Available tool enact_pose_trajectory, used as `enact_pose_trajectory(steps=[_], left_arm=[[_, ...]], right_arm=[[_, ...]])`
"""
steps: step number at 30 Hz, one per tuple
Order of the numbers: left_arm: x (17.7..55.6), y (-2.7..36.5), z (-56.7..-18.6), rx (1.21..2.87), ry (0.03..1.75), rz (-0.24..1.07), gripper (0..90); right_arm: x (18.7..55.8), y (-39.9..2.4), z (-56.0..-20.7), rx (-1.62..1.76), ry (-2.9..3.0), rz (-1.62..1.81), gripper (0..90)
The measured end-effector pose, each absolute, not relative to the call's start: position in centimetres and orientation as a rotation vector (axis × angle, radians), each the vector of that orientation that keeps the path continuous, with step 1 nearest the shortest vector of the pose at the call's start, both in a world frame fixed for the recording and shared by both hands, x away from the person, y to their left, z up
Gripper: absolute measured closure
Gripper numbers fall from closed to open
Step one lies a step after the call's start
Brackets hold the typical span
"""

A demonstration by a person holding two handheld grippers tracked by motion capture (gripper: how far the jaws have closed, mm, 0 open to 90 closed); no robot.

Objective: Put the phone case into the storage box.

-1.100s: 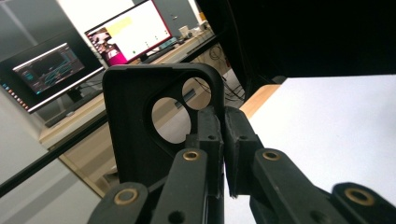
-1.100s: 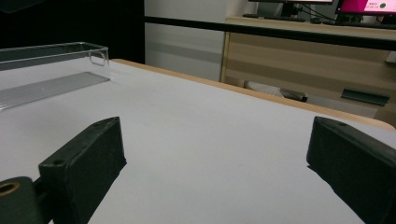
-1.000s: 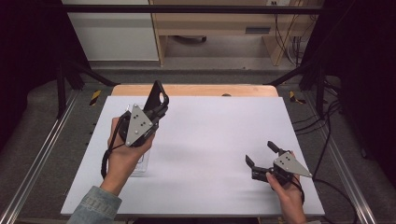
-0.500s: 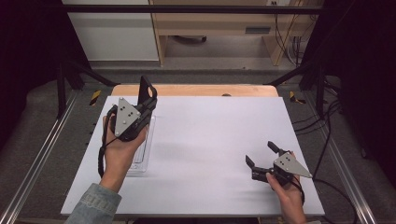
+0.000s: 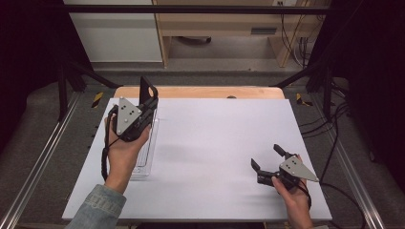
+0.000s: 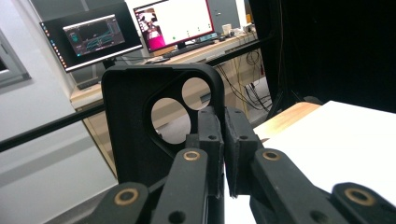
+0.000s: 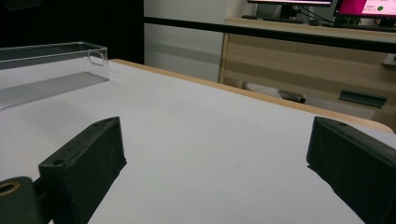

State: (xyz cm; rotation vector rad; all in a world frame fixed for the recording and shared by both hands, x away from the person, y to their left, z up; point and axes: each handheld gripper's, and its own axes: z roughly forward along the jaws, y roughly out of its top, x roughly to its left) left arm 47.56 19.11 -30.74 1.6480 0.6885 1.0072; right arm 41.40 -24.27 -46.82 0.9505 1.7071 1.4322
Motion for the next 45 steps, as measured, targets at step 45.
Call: enact_pose_trajectory(steps=[45], left_arm=[[51.6,22.4,-30.7,1.520,0.994,0.979,86.3]], right_arm=[[41.3,-23.4,-47.1,0.918,1.738,1.386,5.0]])
